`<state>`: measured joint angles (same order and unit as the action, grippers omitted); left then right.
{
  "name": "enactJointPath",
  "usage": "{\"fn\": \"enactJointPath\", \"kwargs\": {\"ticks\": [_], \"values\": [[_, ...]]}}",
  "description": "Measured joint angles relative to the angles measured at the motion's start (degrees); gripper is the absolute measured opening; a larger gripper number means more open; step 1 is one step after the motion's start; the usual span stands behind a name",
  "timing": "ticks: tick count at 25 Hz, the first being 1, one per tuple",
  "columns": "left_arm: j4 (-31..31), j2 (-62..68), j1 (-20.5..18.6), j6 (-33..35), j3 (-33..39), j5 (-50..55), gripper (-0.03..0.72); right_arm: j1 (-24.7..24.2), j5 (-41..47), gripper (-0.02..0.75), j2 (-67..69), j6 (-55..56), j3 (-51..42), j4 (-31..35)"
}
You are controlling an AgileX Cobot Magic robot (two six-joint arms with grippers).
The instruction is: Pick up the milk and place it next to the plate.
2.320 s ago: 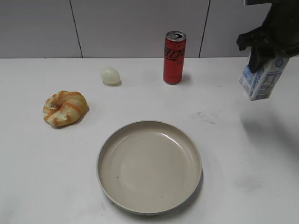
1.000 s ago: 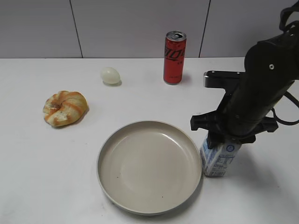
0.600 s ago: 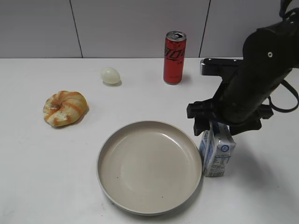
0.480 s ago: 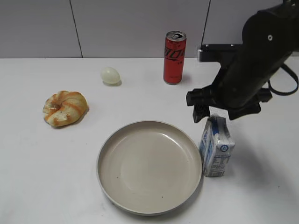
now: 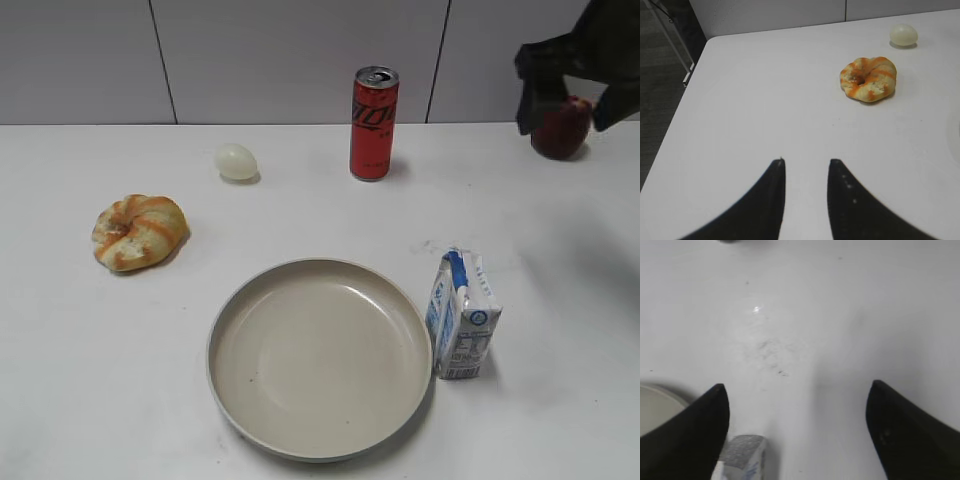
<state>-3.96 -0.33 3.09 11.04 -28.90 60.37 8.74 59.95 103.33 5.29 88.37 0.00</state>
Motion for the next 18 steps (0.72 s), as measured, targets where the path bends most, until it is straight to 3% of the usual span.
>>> {"fn": "enactJointPath", "kwargs": {"ticks": [4,10,18], "values": [[0.0,0.0,0.0,0.0,0.0,0.0,0.23,-4.5,7.0,0.632,2.3,-3.8,3.5,0.0],[0.0,0.0,0.0,0.0,0.0,0.0,0.23,-7.7,8.4,0.603,1.4,-6.5,3.0,0.8],[0.0,0.0,0.0,0.0,0.0,0.0,0.23,-7.8,8.4,0.591,-19.6,-11.5,-16.1,6.4]]}}
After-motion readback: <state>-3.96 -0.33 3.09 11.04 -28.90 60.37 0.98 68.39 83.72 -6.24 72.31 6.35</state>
